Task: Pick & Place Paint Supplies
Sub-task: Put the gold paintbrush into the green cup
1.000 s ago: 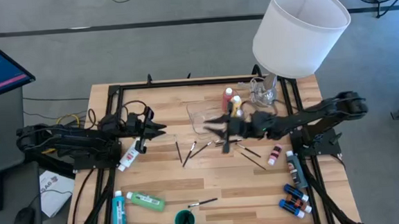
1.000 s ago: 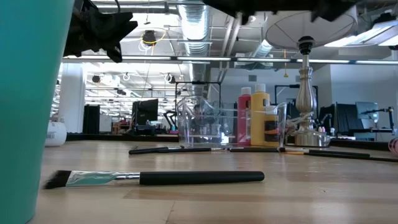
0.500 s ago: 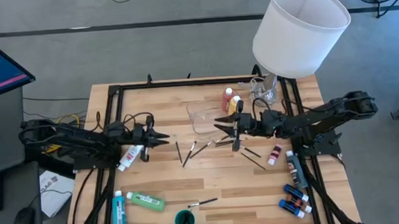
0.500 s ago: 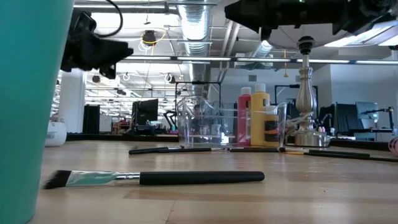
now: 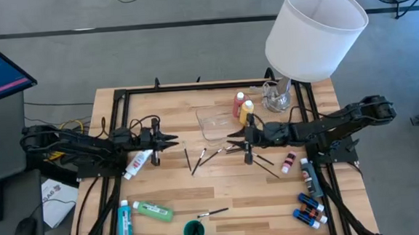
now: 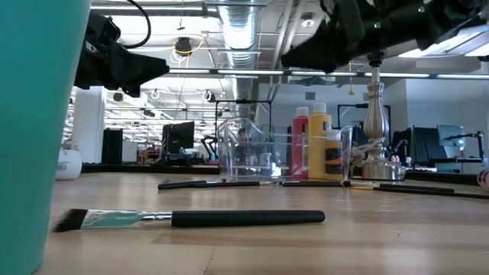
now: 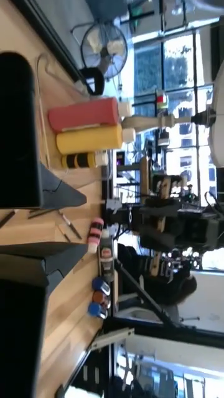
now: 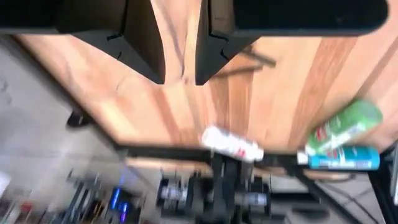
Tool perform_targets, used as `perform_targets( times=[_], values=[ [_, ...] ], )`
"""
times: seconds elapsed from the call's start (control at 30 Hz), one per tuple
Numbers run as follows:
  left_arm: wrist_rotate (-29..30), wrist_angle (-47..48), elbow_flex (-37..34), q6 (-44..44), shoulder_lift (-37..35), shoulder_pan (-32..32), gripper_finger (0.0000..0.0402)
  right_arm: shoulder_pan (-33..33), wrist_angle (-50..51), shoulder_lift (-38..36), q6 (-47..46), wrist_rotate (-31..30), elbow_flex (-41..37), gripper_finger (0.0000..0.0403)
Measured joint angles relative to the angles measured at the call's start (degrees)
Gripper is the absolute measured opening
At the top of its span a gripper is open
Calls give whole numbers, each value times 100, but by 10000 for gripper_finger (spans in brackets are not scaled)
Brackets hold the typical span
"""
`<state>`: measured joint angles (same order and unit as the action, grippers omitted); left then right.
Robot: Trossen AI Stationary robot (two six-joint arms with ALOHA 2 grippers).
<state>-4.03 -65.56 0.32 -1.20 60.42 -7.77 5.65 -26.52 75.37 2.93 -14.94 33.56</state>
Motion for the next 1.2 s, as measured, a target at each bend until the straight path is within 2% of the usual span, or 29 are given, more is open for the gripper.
perform_targets(
  times=[0.17, 0.33, 0.67, 0.77, 0.83, 0.9, 1.1, 1.2],
  values=[
    [246, -31, 0, -41, 0, 0, 1, 38, 866, 0, -780, -2, -1, 82],
    [306, -155, 0, -141, 0, -2, 1, 199, 1576, 0, -1171, 6, -2, 82],
    [433, -256, 2, -202, 0, -2, 1, 585, 1340, -2, -2067, 28, -1, 82],
    [459, -275, 2, -204, 0, -2, 1, 634, 1435, -25, -2247, 452, -2, 82],
    [459, -275, 2, -225, 0, -2, 1, 632, 1454, -46, -2427, 497, -2, 82],
    [459, -276, 2, -292, 0, -2, 1, 686, 1596, -44, -2639, 266, -2, 82],
    [457, -275, 2, -289, 0, -2, 1, 1075, 2388, -42, -3230, -1245, -2, 82],
    [497, -274, 2, -304, 0, -2, 1, 1424, 2599, -42, -3526, -1805, -2, 82]
  ],
)
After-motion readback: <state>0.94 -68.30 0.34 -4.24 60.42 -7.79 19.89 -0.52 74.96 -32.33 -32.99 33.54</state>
